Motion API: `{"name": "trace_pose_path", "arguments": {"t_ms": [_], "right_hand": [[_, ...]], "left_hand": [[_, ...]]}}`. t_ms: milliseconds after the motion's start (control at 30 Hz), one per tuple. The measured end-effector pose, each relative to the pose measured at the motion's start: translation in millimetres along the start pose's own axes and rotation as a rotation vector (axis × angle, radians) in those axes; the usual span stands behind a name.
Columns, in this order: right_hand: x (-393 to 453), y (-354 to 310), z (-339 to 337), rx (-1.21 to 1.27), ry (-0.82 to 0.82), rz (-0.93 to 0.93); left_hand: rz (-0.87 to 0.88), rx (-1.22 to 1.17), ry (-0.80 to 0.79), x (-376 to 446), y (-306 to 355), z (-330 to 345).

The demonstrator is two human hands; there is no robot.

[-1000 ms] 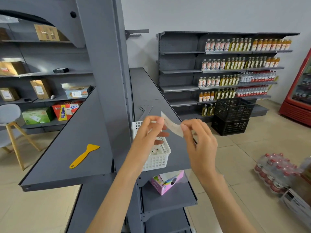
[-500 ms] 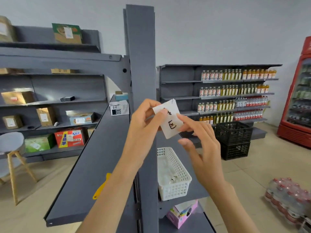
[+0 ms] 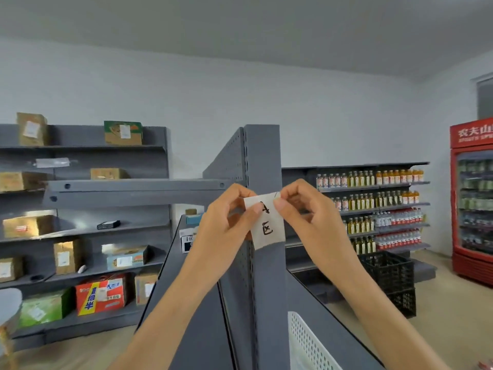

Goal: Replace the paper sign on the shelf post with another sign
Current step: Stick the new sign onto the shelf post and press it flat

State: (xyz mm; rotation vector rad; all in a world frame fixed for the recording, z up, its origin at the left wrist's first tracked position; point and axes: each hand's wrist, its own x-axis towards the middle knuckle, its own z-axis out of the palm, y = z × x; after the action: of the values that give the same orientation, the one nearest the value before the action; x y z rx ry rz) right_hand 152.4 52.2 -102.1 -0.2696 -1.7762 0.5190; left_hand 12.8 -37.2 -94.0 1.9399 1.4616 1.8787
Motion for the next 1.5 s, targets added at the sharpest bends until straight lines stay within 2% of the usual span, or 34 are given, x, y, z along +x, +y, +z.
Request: {"name": "trace_pose_path", "arguments": {"t_ms": [233, 467, 800, 1033, 1333, 1500], "right_hand": [[50, -2, -5, -0.001, 0.062, 0.026], [83, 3, -8, -0.002, 0.080, 0.027], [91, 18, -3, -0.183, 0.163, -0.106], [90, 24, 0, -0.485, 0.177, -0.313], [98, 11, -3, -0.587, 0.231, -0.309], [73, 29, 5, -0.589, 0.238, -0.322]], "left_hand": [[0.110, 0.057, 0.113, 47, 15, -7], [0.230, 0.338, 0.222, 82, 21, -9], [0.307, 0.646, 0.224, 95, 11, -11], [0.351, 0.747, 0.227, 96, 12, -9], [0.382, 0.859, 0.274, 97, 27, -8], [0.341, 0.903, 0.217, 74, 12, -1]]}}
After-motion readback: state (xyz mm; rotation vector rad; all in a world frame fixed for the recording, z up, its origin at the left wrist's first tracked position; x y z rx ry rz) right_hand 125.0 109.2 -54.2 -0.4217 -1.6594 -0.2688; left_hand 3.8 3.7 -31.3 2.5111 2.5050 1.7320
